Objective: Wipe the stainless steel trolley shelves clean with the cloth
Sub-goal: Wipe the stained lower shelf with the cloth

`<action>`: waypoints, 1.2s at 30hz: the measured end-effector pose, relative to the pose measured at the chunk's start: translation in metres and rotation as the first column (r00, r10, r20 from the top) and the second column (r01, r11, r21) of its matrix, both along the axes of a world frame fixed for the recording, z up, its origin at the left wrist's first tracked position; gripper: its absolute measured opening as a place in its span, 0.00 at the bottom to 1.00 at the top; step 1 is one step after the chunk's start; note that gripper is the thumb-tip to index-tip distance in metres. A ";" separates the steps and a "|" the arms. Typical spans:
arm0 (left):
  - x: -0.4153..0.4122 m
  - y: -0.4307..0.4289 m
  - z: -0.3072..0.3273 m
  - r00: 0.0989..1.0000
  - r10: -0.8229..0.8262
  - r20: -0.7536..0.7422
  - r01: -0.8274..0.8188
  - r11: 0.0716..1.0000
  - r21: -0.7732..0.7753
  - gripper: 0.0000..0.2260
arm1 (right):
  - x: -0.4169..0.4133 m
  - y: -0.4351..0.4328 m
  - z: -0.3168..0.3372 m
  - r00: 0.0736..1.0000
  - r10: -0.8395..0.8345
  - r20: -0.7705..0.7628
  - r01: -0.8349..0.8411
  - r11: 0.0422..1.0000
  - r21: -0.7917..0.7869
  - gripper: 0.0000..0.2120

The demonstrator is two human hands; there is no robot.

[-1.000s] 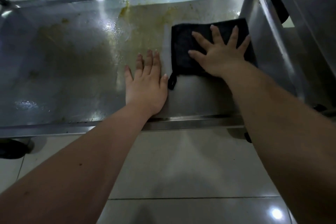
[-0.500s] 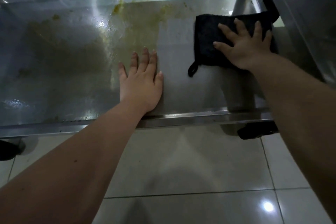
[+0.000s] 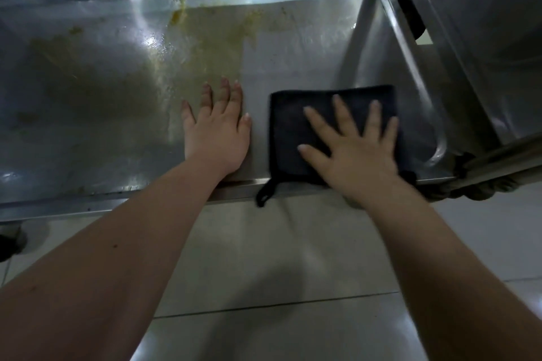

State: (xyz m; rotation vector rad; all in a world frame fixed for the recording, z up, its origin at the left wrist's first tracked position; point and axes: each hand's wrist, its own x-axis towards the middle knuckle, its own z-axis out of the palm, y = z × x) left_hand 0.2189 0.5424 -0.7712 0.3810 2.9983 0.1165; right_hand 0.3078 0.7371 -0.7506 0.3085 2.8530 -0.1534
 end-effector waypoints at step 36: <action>-0.012 -0.123 -0.007 1.000 0.026 -0.018 -0.026 1.000 0.006 0.25 | -0.071 -0.114 -0.015 0.991 0.115 -0.071 -0.114 0.993 0.012 0.32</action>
